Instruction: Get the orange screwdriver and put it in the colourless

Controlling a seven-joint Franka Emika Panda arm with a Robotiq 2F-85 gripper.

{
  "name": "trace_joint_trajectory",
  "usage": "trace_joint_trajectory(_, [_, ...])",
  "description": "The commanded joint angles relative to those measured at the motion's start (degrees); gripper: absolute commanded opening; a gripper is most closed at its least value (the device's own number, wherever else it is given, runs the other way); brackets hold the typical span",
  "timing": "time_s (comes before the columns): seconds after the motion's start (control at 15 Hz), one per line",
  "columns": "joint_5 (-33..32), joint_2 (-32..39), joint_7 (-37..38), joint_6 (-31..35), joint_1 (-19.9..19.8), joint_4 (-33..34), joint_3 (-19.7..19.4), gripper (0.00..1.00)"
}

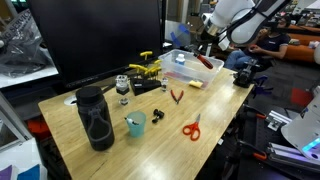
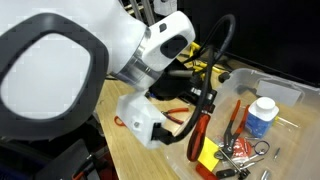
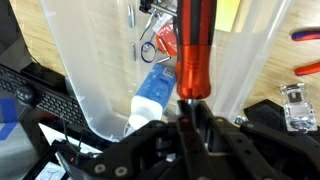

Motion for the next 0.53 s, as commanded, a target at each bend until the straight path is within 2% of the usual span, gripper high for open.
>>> trace_joint_trajectory(0.0, [-0.4, 0.3, 0.4, -1.1, -7.5, 1.0, 7.4, 0.03])
trace_joint_trajectory(0.47, [5.0, -1.5, -1.2, -0.7, -20.8, 0.6, 21.7, 0.03])
